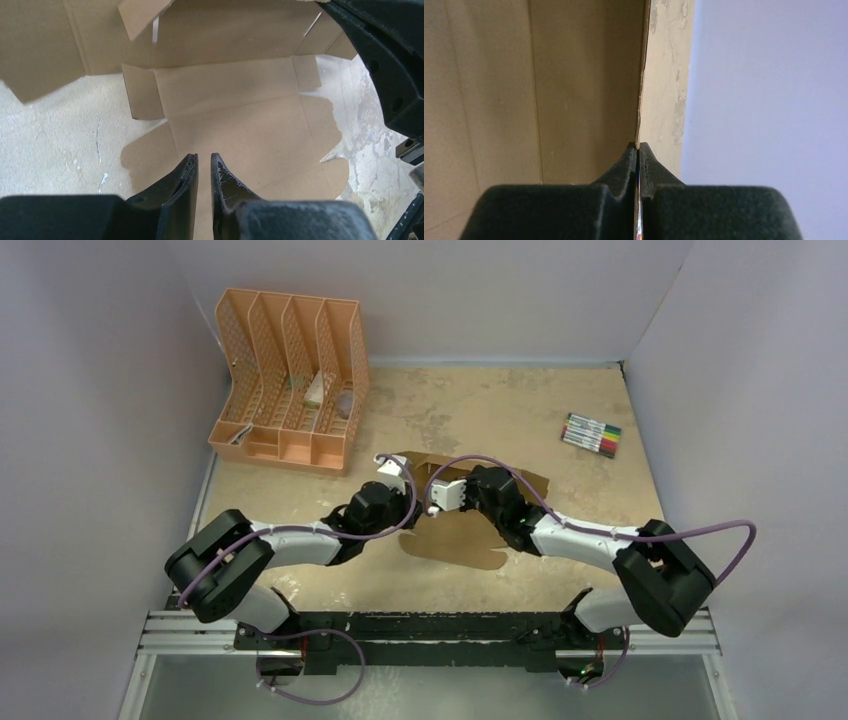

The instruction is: Fold the paper box

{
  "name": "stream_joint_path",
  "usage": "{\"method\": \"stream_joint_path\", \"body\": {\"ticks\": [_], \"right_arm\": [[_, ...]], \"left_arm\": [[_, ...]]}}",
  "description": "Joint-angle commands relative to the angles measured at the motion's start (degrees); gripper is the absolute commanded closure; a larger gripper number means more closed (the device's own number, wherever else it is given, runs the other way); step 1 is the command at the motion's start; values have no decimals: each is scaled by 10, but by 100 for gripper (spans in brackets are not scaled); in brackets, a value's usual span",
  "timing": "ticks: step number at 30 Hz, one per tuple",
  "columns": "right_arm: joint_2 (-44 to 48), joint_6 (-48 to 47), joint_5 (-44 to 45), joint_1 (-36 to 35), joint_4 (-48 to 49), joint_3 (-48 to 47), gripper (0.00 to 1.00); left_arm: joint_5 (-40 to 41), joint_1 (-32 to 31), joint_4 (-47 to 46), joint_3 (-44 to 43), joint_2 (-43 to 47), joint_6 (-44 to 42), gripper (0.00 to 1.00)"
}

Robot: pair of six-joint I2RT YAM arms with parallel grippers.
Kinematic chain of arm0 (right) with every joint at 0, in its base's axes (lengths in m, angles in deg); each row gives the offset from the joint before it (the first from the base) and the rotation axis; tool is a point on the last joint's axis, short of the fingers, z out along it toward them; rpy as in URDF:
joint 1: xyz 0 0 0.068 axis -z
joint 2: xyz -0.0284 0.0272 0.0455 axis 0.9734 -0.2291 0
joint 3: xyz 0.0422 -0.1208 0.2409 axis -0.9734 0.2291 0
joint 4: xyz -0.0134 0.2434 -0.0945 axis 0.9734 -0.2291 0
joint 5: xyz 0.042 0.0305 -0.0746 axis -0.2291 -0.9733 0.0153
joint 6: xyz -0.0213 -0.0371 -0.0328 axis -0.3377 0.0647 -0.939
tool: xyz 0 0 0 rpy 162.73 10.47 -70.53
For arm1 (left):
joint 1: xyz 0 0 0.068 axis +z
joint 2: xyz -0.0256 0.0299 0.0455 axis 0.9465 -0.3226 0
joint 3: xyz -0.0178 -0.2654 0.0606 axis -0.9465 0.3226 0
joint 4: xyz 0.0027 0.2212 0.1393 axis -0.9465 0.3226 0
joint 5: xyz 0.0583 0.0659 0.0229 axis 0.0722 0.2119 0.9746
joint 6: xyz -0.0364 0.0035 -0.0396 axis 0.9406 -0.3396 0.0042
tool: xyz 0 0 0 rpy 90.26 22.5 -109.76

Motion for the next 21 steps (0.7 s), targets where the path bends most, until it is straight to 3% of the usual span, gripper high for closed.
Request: {"method": "stream_joint_path", "body": {"ticks": [1, 5, 9, 12, 15, 21], "right_arm": [[6, -56, 40, -20, 125, 37, 100], [-7, -82, 49, -32, 176, 64, 100], [-1, -87, 47, -37, 180, 69, 100], [11, -93, 42, -38, 170, 67, 100], [22, -100, 36, -38, 158, 66, 100], [39, -109, 24, -39, 138, 66, 100]], "left_arm": [[-6, -7, -42, 14, 11, 10, 84], [2, -7, -17, 17, 48, 16, 78], [82, 3, 106, -23, 149, -27, 66], [77, 56, 182, -71, 180, -53, 54], [57, 122, 247, -133, 158, -65, 48], [43, 168, 343, -264, 44, -96, 47]]}}
